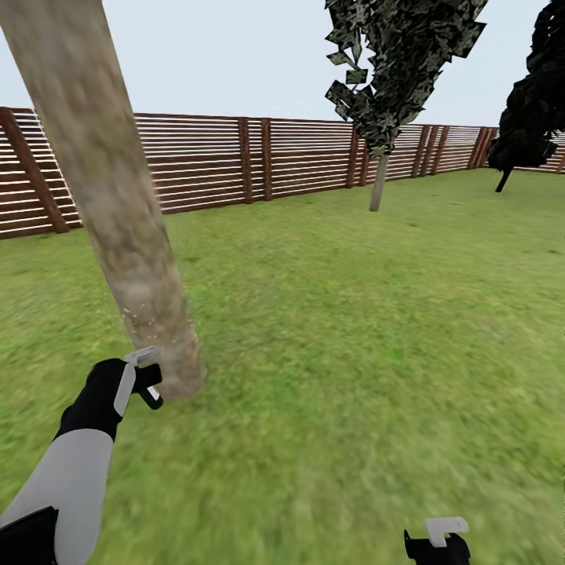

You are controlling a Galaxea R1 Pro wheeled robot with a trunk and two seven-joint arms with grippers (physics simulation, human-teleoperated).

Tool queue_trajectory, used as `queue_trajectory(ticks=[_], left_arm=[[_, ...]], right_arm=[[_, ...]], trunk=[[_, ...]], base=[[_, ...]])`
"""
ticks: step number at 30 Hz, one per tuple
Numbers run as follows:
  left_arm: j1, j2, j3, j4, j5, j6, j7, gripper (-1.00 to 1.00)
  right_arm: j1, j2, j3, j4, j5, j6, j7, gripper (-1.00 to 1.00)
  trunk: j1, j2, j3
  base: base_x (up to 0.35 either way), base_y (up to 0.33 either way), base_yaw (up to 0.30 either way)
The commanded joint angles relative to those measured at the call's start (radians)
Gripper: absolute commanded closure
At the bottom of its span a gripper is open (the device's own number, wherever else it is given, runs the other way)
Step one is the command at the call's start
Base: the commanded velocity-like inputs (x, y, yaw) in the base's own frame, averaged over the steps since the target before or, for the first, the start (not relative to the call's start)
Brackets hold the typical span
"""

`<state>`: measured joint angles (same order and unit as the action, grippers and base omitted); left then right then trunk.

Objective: In the garden, pick up the pesticide atomizer on the floor and spray pesticide onto both trees until each tree trunk is fully covered.

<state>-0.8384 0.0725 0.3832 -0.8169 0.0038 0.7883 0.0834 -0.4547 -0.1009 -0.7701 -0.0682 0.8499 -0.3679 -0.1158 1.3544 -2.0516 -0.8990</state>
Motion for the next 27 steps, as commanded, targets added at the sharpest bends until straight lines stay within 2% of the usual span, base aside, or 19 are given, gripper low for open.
queue_trajectory(ticks=[1, 8, 27], left_arm=[[-0.001, 0.0, 0.001, -0.002, 0.001, 0.005, 0.003, 1.0], [0.007, -0.001, 0.002, -0.001, 0.001, 0.003, 0.003, 1.0], [0.013, 0.001, 0.0, 0.0, 0.0, 0.0, 0.006, 1.0]], right_arm=[[-0.001, 0.0, -0.006, 0.002, 0.011, -0.003, -0.005, -1.0], [-0.001, 0.0, -0.006, 0.002, 0.011, -0.003, -0.005, -1.0], [-0.001, 0.0, -0.005, 0.002, 0.011, -0.003, -0.005, -1.0]], trunk=[[0.0, 0.0, -0.001], [0.0, 0.0, -0.001], [0.0, 0.0, -0.001]], base=[[0.222, -0.196, 0.0], [0.276, -0.148, 0.016], [0.287, -0.134, 0.252]])
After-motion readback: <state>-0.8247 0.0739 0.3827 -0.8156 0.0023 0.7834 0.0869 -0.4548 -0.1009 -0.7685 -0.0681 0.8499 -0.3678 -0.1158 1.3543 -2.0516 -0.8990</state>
